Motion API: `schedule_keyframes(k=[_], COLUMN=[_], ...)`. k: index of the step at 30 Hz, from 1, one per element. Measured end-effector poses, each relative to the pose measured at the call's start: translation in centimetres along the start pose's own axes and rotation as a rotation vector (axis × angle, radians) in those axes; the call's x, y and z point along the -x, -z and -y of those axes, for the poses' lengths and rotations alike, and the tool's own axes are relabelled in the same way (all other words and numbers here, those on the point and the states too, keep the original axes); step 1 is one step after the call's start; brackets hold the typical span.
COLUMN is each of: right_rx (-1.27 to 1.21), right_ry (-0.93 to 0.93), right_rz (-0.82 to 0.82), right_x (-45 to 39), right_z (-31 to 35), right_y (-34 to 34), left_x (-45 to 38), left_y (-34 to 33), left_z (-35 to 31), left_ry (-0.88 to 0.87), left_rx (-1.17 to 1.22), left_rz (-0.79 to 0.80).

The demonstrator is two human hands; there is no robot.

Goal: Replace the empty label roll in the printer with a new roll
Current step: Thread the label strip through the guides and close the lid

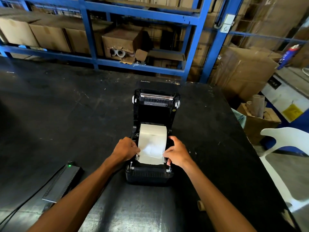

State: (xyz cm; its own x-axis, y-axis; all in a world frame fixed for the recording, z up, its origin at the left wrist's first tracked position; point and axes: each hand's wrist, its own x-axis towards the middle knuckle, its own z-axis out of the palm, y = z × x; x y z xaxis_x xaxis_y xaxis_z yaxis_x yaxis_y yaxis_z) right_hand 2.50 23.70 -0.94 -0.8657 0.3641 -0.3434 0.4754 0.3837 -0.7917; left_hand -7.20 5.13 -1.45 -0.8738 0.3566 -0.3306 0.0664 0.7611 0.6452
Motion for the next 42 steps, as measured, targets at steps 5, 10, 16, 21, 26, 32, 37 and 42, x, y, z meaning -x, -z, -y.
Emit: schedule_keyframes(k=[5,10,16,21,26,32,37,42], right_rx=[-0.063,-0.048,-0.116,-0.070,0.271,0.616,0.851,0.998], right_ry=[-0.013,-0.002,0.014,0.052,0.216,0.612,0.755,0.872], right_rz=[-0.049,-0.012,-0.051,-0.040,-0.240,0.023,0.047,0.072], right_x=[0.3,0.5,0.9,0.7,1.4,3.1,3.2,3.4], right_z=[-0.2,0.1,-0.3,-0.6,-0.8,-1.4,-0.9,-0.5], right_y=[-0.4,-0.1,-0.6,-0.6,-0.5,-0.6,-1.3,-1.4], left_x=[-0.1,-0.4,-0.4,-0.8,-0.7,-0.4,-0.1,0.0], left_y=[0.3,0.3,0.2,0.0,-0.2,-0.3,-0.4,-0.5], left_z=[-0.4,0.1,0.0,0.9,0.7,0.9,0.8,1.2], left_ry=[0.007,0.015,-0.026,-0.031,-0.038,-0.037,-0.039,-0.048], left_rx=[-0.059,0.020,-0.077,0.008,-0.072,-0.038,-0.028,-0.015], left_rz=[0.041,0.039,0.036,0.024,0.033,-0.005,0.001,-0.024])
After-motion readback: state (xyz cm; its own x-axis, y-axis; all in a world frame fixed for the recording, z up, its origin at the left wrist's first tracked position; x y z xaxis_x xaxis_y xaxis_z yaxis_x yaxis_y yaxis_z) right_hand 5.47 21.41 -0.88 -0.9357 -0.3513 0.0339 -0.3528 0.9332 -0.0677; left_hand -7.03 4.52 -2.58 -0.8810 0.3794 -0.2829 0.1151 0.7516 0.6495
